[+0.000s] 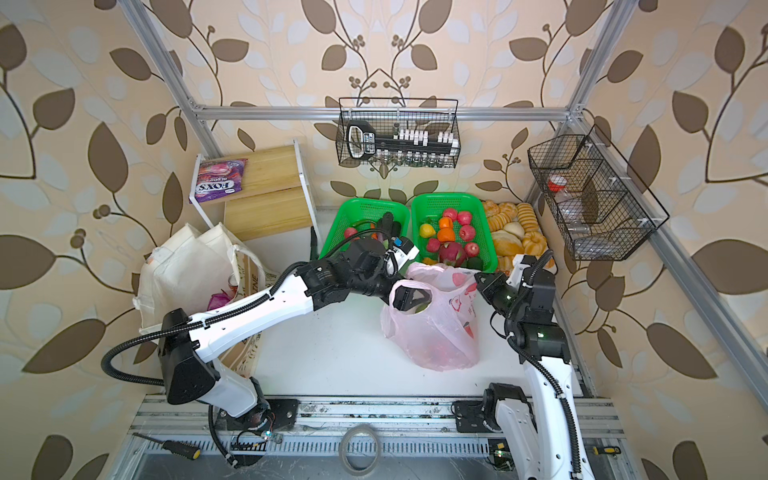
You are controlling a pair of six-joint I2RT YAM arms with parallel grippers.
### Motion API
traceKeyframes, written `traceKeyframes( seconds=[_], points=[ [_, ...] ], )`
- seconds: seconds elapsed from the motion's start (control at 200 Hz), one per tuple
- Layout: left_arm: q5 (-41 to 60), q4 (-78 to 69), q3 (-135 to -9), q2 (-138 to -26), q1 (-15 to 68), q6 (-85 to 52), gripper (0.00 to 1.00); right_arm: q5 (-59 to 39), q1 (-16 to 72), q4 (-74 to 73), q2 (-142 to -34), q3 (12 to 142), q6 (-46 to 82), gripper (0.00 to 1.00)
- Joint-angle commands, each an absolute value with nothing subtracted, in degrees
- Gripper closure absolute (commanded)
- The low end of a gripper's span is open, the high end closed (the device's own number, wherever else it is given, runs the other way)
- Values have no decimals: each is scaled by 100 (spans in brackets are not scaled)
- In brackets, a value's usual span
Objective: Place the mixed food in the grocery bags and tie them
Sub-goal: 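Grasp one handle of the pink bag with the left gripper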
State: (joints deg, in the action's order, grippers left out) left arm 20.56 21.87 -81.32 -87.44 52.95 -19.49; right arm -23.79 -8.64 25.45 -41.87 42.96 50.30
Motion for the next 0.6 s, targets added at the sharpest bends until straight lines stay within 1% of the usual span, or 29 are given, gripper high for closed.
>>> traceKeyframes(
  seconds=[0.0, 0.25, 0.4, 0.475, 0.525, 0.595],
  points=[
    [2136, 1917, -8049, -7969, 5361, -1672, 22, -2355, -869, 2461, -4215, 4227, 5012, 100],
    [1585, 1873, -7490, -7336, 5361, -1537, 21, -2391, -863, 2417, -4276, 4261, 5008, 100],
    [1260, 1801, -7373, -7220, 5361, -1230, 20, -2418, -865, 2394, -4274, 4263, 5015, 100],
    [1363, 1751, -7434, -7271, 5361, -942, 17, -2426, -866, 2395, -4279, 4270, 5006, 100],
    [1602, 1758, -7534, -7363, 5361, -739, 15, -2443, -866, 2395, -4280, 4271, 5018, 100],
    [2013, 1869, -7746, -7539, 5361, -515, 15, -2457, -868, 2390, -4279, 4276, 5018, 100]
  ],
)
